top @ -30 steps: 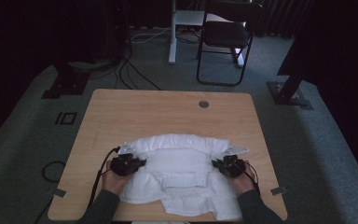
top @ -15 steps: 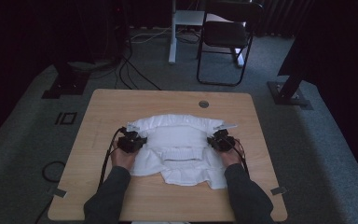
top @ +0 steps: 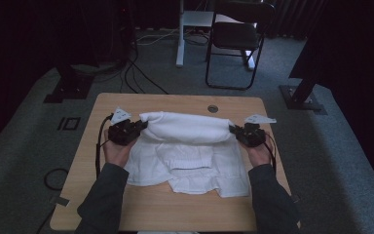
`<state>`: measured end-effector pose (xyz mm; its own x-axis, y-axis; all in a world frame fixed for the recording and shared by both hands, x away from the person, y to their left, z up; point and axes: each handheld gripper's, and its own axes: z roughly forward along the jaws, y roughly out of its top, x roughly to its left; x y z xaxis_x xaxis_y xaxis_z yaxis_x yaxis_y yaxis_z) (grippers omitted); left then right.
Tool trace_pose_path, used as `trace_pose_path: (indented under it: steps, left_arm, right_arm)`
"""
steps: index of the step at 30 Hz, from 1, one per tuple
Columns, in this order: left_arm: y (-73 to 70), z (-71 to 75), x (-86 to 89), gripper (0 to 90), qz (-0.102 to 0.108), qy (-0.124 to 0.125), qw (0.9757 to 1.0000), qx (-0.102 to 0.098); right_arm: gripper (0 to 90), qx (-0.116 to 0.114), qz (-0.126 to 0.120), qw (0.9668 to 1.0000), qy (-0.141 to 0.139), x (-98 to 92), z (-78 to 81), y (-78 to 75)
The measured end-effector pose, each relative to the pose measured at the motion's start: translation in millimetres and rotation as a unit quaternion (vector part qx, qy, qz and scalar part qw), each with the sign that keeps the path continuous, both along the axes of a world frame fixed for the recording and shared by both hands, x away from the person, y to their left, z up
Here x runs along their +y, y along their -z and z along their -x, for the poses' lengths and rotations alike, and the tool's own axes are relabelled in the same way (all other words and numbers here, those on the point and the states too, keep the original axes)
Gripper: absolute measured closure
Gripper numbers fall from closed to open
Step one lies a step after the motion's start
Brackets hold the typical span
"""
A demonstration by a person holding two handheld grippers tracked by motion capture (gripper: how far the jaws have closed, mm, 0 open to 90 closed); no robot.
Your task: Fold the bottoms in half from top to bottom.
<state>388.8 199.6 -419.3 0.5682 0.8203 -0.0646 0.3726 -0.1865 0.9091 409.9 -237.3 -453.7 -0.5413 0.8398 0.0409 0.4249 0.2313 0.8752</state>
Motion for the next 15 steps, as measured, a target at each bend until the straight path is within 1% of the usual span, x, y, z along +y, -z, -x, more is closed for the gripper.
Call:
trace_pose_path:
  steps: [1, 2, 3, 4, 5, 6, 7, 8, 9, 10, 11, 12, 13, 14, 15]
  left_arm:
    - [-4.7, 2.7, 1.5, 83.1, 0.011, 0.005, 0.9999, -0.004]
    - [-4.7, 2.7, 1.5, 83.1, 0.011, 0.005, 0.9999, -0.004]
    - [-8.7, 8.8, 4.2, 83.0, 0.027, 0.013, 0.9996, -0.004]
    - [-7.9, 12.3, 5.6, 83.0, 0.027, 0.017, 0.9995, -0.001]
    - [-5.3, 16.1, 7.3, 82.9, 0.031, 0.024, 0.9992, 0.004]
    - [-5.3, 16.1, 7.3, 82.7, 0.031, 0.024, 0.9992, 0.004]
    - [4.8, 24.2, 11.1, 82.3, 0.037, 0.033, 0.9986, 0.021]
    - [11.2, 28.3, 13.2, 82.1, 0.038, 0.037, 0.9981, 0.031]
    - [11.2, 28.3, 13.2, 81.9, 0.038, 0.037, 0.9981, 0.031]
    - [25.4, 37.3, 17.5, 81.4, 0.047, 0.046, 0.9966, 0.049]
    - [25.4, 37.3, 17.5, 80.6, 0.047, 0.046, 0.9966, 0.049]
    - [38.6, 46.6, 22.4, 79.1, 0.056, 0.054, 0.9948, 0.065]
    - [38.6, 46.6, 22.4, 76.9, 0.056, 0.054, 0.9948, 0.065]
    - [44.6, 50.7, 25.7, 74.7, 0.065, 0.062, 0.9933, 0.072]
    - [52.4, 59.2, 30.2, 73.4, 0.064, 0.060, 0.9931, 0.078]
  right_arm:
    - [84.7, -0.015, -0.010, 0.9998, 0.004, -2.6, 3.8, -8.4]
    - [84.7, -0.015, -0.010, 0.9998, 0.004, -2.6, 3.8, -8.4]
    - [84.7, -0.037, -0.032, 0.9988, 0.006, -7.4, 12.5, -21.1]
    - [84.7, -0.041, -0.032, 0.9986, 0.001, -8.4, 16.6, -24.1]
    - [84.6, -0.042, -0.026, 0.9988, -0.003, -8.1, 21.0, -24.6]
    - [84.6, -0.042, -0.026, 0.9988, -0.003, -8.1, 21.0, -24.6]
    - [84.5, -0.037, -0.007, 0.9992, -0.014, -6.9, 29.6, -18.6]
    - [84.5, -0.032, -0.006, 0.9993, -0.019, -6.6, 34.4, -13.5]
    - [84.5, -0.032, -0.006, 0.9993, -0.019, -6.6, 34.4, -13.5]
    - [84.4, -0.020, -0.008, 0.9994, -0.028, -7.1, 44.0, -1.7]
    - [84.4, -0.020, -0.008, 0.9994, -0.028, -7.1, 44.0, -1.7]
    - [83.8, -0.008, -0.008, 0.9992, -0.038, -7.0, 54.1, 10.6]
    - [83.1, 0.000, -0.002, 0.9991, -0.043, -6.6, 58.3, 16.1]
    - [81.2, 0.010, 0.000, 0.9987, -0.050, -7.3, 61.9, 21.0]
    - [78.1, 0.019, -0.001, 0.9981, -0.059, -8.4, 64.9, 25.2]
